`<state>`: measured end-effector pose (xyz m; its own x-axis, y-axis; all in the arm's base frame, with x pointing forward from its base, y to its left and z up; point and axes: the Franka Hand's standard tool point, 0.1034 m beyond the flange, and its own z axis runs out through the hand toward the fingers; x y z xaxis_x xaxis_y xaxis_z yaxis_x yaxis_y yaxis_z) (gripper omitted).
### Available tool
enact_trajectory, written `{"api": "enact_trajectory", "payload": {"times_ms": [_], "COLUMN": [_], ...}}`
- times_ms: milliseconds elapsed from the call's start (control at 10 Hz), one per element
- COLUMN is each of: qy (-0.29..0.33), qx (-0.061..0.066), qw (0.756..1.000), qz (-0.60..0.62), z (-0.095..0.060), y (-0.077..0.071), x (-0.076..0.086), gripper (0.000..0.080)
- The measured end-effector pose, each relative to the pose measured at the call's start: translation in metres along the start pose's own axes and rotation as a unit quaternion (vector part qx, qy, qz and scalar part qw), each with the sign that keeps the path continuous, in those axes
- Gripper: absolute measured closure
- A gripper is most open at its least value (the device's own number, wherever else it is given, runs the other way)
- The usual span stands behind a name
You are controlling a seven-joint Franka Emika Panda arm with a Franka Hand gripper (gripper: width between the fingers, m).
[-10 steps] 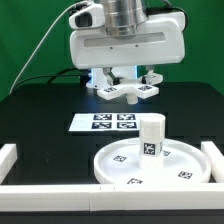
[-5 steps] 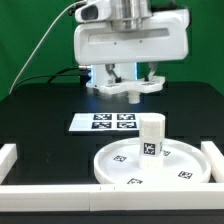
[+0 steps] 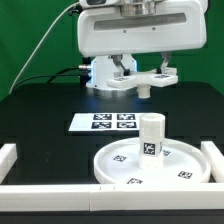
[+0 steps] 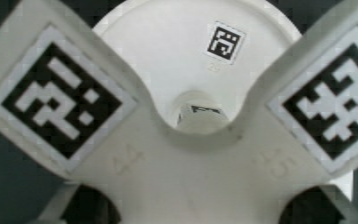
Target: Assemble round table
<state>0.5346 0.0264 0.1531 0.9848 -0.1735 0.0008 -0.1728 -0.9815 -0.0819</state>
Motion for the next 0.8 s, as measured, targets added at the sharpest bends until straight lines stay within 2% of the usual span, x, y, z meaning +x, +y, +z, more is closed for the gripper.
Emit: {"api": "enact_trajectory", "payload": {"times_ms": [100,400,800], "qy": [-0.009,-0.024,-0.024], "qx": [-0.005,-0.016,-0.017], "qw": [1.0,0.999,0.999], "qz": [-0.006,-0.02,-0.018], "z": [0.0,-0.002,0.001], "y": [0.0,-0.013,-0.012], "x": [0.002,0.037,0.036], "gripper": [0.0357,0.0357,0.0357]}}
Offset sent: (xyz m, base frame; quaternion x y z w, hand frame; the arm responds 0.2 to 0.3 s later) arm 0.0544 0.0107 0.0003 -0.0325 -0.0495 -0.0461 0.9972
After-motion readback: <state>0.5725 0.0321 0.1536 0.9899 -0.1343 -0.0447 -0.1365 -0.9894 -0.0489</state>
